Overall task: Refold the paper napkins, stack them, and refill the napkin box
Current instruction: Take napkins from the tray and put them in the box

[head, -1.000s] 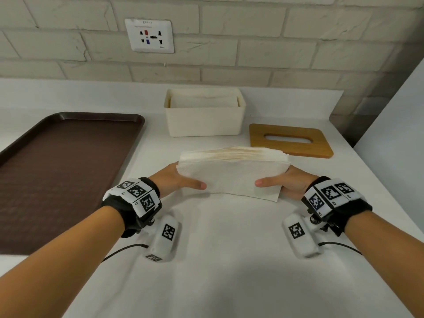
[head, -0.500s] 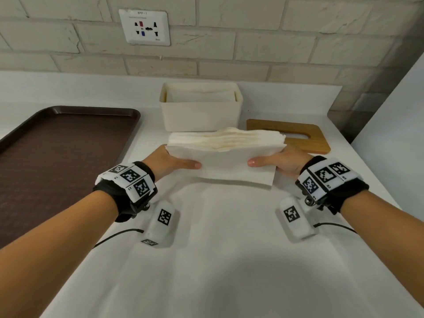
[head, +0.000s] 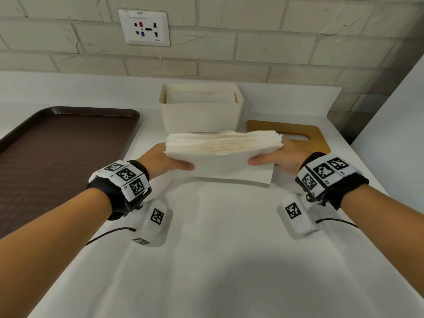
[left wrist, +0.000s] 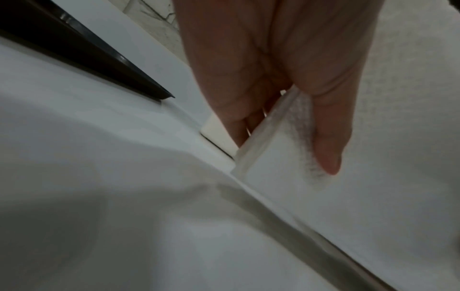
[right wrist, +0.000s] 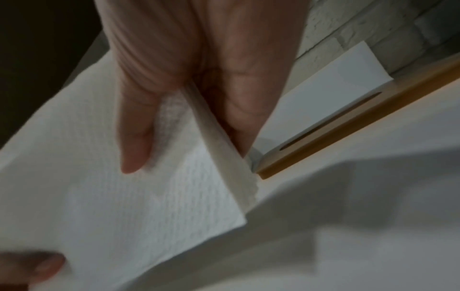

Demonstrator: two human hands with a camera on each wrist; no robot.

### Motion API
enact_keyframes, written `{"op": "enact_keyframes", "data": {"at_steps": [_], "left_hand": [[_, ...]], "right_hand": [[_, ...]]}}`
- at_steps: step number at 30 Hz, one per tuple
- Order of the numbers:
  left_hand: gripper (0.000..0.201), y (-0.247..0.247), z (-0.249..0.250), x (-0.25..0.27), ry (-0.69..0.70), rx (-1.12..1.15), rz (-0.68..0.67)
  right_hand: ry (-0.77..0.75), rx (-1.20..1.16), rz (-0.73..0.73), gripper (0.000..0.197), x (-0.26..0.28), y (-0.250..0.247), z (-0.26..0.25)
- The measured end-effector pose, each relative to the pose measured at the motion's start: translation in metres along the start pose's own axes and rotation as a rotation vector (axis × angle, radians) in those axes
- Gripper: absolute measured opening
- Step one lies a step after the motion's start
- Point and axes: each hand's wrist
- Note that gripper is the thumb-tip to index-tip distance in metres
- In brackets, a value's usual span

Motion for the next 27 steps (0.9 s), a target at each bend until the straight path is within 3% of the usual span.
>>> {"op": "enact_keyframes", "data": {"at_steps": [2, 6, 11, 16, 20, 27], "left_hand": [[0.057, -0.001, 0.001, -0.001, 0.001, 0.006, -0.028], [0.050, -0.001, 0.000, -0.003, -0.011, -0.020, -0.015], [0.046, -0.007, 0.013, -0.006, 0.020, -0.118, -0.008], [0.060, 0.004, 0.021, -0.004, 0.000, -0.077, -0.075], [0.062, 0.020, 0.015, -0.004, -0.004, -0.022, -0.112], [0.057, 0.039, -0.009, -0.003, -0.069, 0.020, -0.123]], "right_hand": [[0.053, 0.011, -0.020, 0.099, -0.002, -0.002, 0.002], [0.166, 0.202, -0.045, 0.056, 0.001, -0.003, 0.003], [0.030, 0.240, 0.063, 0.043, 0.014, -0.018, -0.057], [-0.189, 0.646, 0.120, 0.017, 0.032, -0.021, -0.148], [-0.290, 0.936, 0.129, 0.026, 0.038, -0.005, -0.189], [-0.198, 1.149, -0.057, 0.044, 0.028, 0.022, -0.175]]}}
Point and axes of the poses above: each hand's wrist, its own x-axis away from the middle knuckle, its own y-axis out of the palm, z = x × y, and after that the axes turned 13 degrees about x, right-handed
